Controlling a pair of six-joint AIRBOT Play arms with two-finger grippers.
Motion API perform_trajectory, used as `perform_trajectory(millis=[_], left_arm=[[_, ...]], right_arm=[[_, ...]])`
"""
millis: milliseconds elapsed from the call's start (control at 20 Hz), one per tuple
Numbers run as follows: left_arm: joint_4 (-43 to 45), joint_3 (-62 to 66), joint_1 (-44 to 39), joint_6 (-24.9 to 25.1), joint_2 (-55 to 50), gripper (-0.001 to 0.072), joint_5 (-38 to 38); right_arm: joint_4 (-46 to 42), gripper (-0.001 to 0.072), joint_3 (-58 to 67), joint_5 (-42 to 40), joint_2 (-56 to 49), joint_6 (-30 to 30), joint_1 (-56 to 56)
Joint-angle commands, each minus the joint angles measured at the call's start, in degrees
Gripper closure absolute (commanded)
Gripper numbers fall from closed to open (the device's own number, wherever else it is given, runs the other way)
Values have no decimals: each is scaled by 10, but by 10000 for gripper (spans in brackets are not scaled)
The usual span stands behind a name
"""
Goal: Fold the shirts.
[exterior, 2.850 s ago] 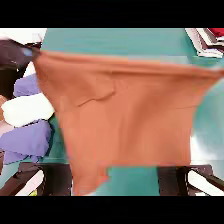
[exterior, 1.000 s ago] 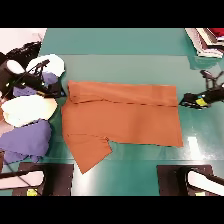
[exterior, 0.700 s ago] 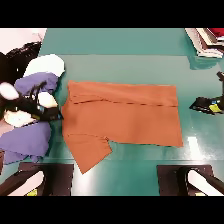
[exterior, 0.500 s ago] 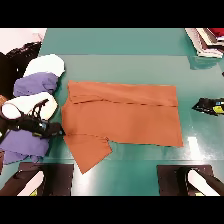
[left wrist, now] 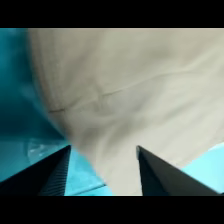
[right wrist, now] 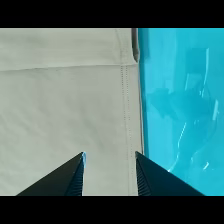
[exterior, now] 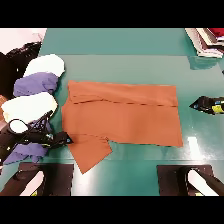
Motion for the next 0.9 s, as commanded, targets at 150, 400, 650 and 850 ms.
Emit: perform_trajectory(millis=[150,400,650,850], left_arm=[[-37,-6,-81,0,0,289,56],[-37,41,-82,4,2,679,41],[-37,93,-82,8,2,679,47],[-37,94,-82,8,2,678,48]], right_arm=[[-2,355,-1,37,1,-1,-13],[-78,248,-84,97,19,-8,-97],[-89,248,-236,91,7,-19,-130],[-15,263,-266,33,-30,-32,-130]])
